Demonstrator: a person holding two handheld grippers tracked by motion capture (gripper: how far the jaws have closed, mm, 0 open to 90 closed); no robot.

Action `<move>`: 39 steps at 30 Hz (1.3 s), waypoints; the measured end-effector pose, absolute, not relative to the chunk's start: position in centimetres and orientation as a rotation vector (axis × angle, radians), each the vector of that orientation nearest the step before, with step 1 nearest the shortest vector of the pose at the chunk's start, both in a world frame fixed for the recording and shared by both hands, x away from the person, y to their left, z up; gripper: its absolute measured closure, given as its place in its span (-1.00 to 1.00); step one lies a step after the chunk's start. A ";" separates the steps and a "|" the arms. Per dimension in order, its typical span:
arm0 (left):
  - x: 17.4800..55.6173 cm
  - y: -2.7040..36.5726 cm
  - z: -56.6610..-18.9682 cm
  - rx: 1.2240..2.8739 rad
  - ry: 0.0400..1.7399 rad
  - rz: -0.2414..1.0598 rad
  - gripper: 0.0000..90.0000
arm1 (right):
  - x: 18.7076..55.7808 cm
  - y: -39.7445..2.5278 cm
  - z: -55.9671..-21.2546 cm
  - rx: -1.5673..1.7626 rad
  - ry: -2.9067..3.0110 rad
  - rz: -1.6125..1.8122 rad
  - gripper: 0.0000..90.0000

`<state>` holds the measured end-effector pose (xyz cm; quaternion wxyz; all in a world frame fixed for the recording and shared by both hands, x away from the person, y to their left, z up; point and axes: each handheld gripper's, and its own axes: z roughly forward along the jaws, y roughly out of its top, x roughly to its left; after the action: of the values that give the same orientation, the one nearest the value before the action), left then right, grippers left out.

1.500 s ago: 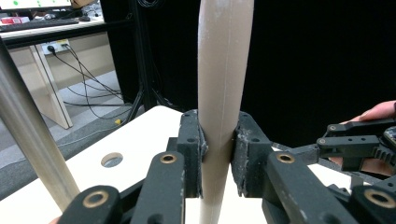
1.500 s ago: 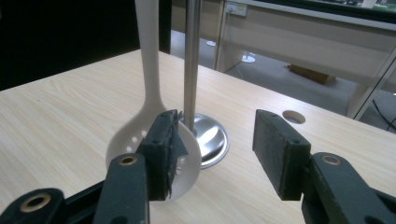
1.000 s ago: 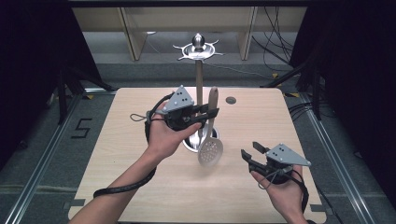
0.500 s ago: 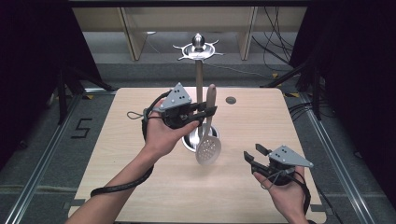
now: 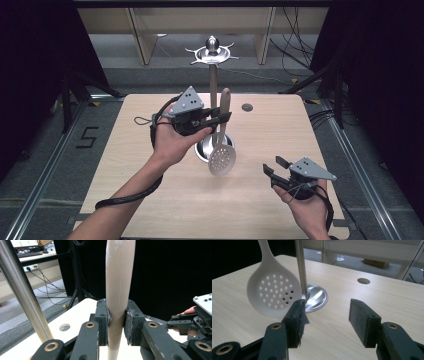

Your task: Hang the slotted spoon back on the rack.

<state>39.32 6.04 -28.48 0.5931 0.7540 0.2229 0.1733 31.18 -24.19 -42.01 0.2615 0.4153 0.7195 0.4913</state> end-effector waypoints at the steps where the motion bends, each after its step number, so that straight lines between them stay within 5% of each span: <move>1: 39.4 6.1 -28.4 1.758 0.511 0.403 0.65 | 31.2 -24.2 -42.0 1.125 1.947 1.328 0.06; 39: 40.7 6.4 -27.2 1.767 0.504 0.364 0.65 | 31.2 -24.3 -42.2 1.125 1.951 1.322 0.06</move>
<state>40.72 6.35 -27.24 0.5924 0.7600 0.2168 0.1564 31.21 -24.25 -42.16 0.2621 0.4156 0.7211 0.4885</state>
